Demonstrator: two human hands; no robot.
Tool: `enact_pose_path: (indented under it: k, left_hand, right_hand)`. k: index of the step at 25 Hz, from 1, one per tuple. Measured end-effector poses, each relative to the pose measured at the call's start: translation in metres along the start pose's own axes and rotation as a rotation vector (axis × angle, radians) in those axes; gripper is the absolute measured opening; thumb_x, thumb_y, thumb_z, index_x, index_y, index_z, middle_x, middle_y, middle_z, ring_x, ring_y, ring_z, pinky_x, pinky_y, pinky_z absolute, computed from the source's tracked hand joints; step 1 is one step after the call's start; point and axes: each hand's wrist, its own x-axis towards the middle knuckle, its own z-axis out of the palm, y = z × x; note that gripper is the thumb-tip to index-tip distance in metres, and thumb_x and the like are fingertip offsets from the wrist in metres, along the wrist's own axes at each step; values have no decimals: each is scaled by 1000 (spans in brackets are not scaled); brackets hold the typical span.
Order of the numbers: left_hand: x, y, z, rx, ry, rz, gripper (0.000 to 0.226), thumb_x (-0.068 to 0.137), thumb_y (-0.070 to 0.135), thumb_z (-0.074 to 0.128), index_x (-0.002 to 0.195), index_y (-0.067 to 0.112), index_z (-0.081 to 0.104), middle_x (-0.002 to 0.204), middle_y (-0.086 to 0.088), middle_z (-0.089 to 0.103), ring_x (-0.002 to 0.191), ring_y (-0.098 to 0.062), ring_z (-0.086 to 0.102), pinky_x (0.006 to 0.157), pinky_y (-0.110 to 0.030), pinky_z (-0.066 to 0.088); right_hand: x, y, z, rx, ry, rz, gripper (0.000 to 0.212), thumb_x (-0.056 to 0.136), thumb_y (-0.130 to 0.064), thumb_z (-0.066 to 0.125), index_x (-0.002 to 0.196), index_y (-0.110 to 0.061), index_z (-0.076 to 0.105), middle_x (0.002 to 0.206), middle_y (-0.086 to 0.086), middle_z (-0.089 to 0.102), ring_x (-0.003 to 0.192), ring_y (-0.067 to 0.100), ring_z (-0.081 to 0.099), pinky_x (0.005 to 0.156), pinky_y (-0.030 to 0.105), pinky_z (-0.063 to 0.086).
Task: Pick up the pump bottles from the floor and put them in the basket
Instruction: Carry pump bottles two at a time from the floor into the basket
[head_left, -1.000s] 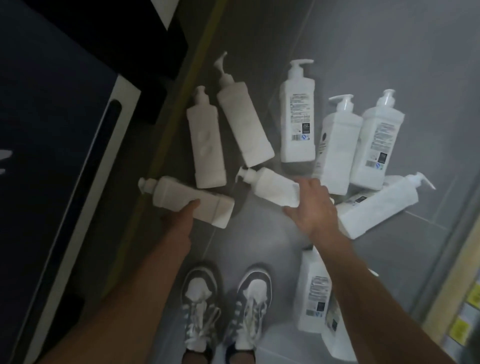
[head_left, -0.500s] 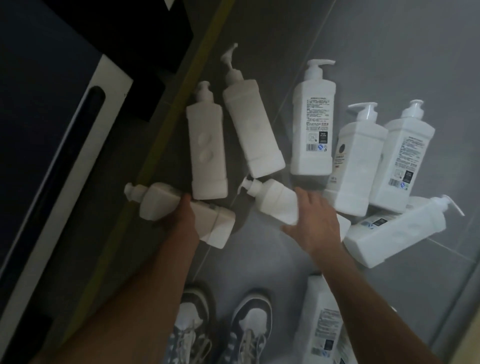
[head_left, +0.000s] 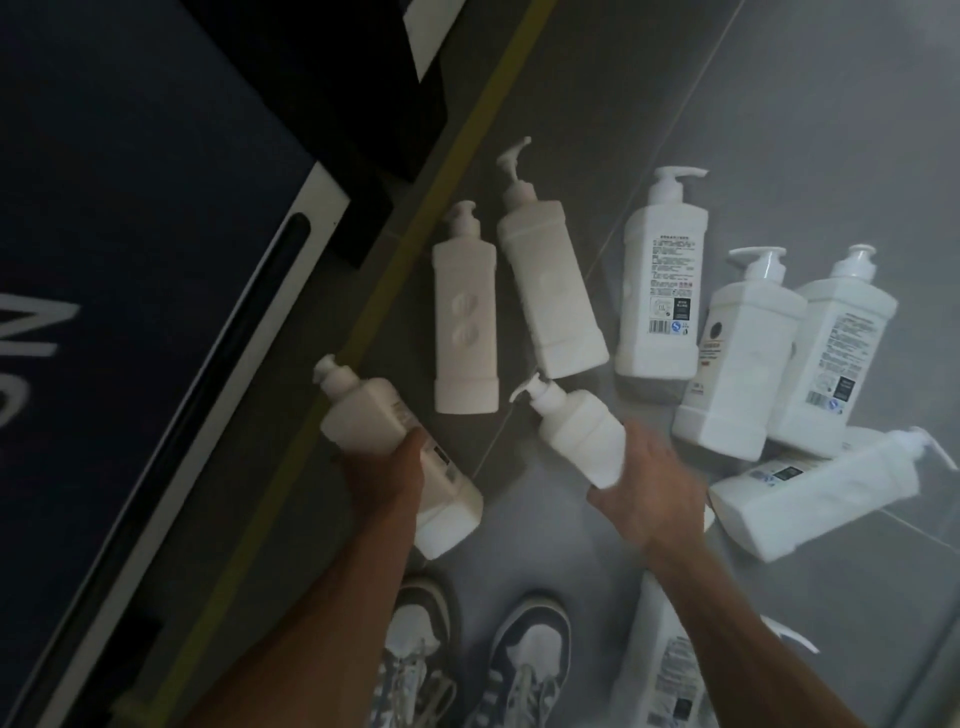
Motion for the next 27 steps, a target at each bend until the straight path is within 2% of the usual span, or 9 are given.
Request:
enact_pose_path:
  k: [3,7,10,12,16,22,27]
  left_hand:
    - [-31,7,-32,235,-68,178,105,63,41,89,148,23,30,138,-11,54,118,-39,59,96,-57,51]
    - [-87,37,-74,461,-167,396,84,67,30,90,136,15,43,123,-9,60,111,-34,63,88,-43,53]
    - [-148,67,-112,817,-97,573,76,72,51,82,128,14,44,112,-7,66,98,-32,68,76,-33,52]
    - [-194,92,-150,988,-105,633,79,74,60,74,131,18,39,115,-6,67,101,-30,69,81,-33,54]
    - [-286,132,-238,1013,-169,714,86,72,57,75,135,22,29,127,0,57,111,-28,65,89,-37,51]
    - [-398,173,-353,1047,-248,864,77,69,53,79,125,27,33,123,6,53,105,-25,66,86,-41,54]
    - [-468,188,-439,988,-233,911,73,67,50,80,118,25,34,115,5,54,96,-26,68,76,-38,53]
  right_hand:
    - [-33,-18,-23,162,-21,96,71,64,-41,84,126,-23,56,110,0,67,99,28,66,79,36,51]
    - [-83,-49,-79,300,-34,257,72,66,-45,81,129,-30,48,113,-2,66,101,27,65,82,36,51]
    - [-122,-68,-128,378,-22,384,76,68,-47,80,132,-31,42,116,-1,65,104,30,64,81,37,46]
    - [-155,-79,-170,415,4,404,76,67,-49,80,130,-30,42,116,-1,65,103,30,64,78,37,45]
    - [-230,-96,-267,330,20,367,72,72,-51,80,130,-26,43,119,1,63,103,30,63,73,36,42]
    - [-343,-126,-406,302,69,301,72,72,-51,77,129,-26,41,118,1,61,101,31,63,78,39,51]
    - [-432,-142,-480,253,99,217,76,71,-45,77,134,-27,37,117,-1,62,97,27,62,74,35,46]
